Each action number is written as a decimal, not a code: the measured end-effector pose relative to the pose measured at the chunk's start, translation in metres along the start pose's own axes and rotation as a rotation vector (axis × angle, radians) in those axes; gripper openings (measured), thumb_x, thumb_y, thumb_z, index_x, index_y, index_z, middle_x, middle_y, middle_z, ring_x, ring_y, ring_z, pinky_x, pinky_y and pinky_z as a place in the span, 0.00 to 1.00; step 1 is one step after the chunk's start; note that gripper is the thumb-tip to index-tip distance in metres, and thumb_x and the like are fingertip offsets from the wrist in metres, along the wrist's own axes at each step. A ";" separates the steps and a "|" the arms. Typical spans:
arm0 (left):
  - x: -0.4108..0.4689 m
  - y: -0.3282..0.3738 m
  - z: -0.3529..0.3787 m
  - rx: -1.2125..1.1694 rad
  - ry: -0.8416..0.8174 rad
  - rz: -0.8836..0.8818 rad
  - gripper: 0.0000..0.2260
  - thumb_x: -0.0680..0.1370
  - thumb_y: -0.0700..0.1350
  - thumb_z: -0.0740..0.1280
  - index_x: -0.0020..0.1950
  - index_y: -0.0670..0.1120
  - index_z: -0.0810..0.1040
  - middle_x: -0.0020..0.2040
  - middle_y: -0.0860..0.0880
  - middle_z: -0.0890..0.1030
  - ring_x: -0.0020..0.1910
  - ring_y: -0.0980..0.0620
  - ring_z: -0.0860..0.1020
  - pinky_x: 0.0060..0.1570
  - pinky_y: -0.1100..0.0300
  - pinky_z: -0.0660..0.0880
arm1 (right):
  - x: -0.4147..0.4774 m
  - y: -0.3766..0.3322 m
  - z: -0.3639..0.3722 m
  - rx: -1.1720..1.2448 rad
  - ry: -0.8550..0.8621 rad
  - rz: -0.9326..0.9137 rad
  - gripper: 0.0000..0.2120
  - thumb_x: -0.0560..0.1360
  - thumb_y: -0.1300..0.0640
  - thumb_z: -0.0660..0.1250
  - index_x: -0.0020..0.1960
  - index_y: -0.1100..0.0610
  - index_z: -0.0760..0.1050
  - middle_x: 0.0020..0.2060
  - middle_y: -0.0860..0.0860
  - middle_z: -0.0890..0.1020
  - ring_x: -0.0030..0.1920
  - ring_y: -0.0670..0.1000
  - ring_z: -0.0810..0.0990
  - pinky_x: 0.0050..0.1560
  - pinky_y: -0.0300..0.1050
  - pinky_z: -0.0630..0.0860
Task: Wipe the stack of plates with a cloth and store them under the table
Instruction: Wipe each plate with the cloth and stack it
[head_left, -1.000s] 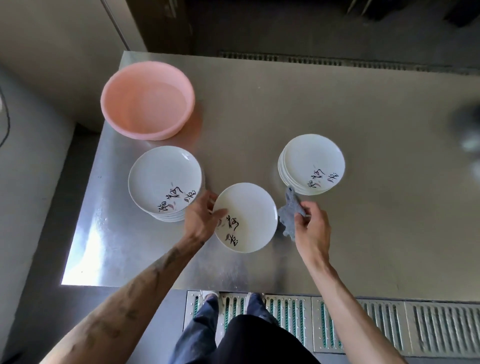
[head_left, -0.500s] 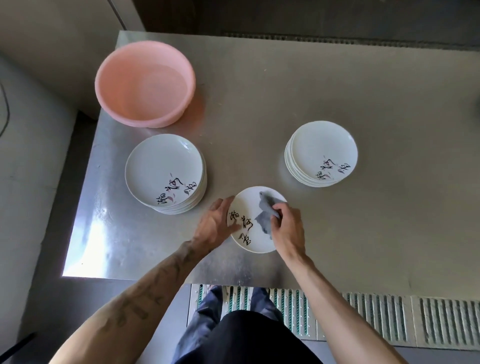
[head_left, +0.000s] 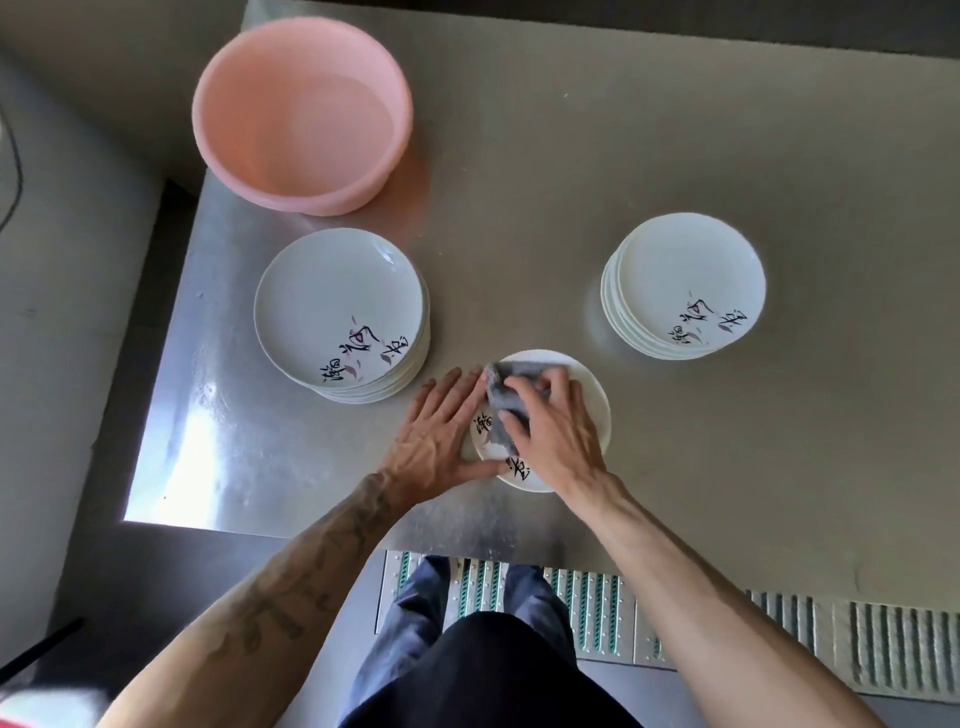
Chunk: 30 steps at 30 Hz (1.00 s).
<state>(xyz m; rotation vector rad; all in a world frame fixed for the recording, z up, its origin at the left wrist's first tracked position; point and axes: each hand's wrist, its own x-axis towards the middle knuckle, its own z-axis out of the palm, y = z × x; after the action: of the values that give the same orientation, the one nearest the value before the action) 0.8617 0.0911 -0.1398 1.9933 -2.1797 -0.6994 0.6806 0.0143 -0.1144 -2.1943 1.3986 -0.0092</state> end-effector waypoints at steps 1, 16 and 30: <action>0.000 0.000 0.000 0.002 0.007 -0.002 0.52 0.72 0.77 0.62 0.85 0.47 0.50 0.84 0.48 0.55 0.83 0.45 0.54 0.81 0.43 0.50 | 0.003 0.006 -0.003 -0.031 0.027 0.003 0.21 0.80 0.47 0.67 0.71 0.47 0.72 0.63 0.55 0.68 0.62 0.58 0.72 0.61 0.55 0.74; 0.002 -0.002 0.003 -0.012 0.008 -0.040 0.55 0.69 0.80 0.62 0.85 0.51 0.50 0.84 0.48 0.56 0.83 0.46 0.55 0.81 0.46 0.47 | -0.004 0.008 -0.002 -0.093 0.031 -0.005 0.22 0.79 0.47 0.69 0.71 0.45 0.72 0.64 0.55 0.68 0.59 0.59 0.70 0.62 0.54 0.72; 0.005 0.008 0.006 -0.041 0.010 -0.120 0.57 0.65 0.81 0.65 0.84 0.50 0.56 0.84 0.49 0.57 0.83 0.48 0.53 0.81 0.45 0.47 | 0.005 -0.012 0.006 -0.007 0.048 0.088 0.22 0.77 0.48 0.70 0.70 0.45 0.71 0.64 0.55 0.67 0.59 0.60 0.70 0.56 0.54 0.73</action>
<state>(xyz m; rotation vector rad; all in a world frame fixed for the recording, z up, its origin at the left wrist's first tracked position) 0.8515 0.0883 -0.1428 2.1165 -2.0370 -0.7407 0.6946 0.0165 -0.1156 -2.1491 1.5230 -0.0251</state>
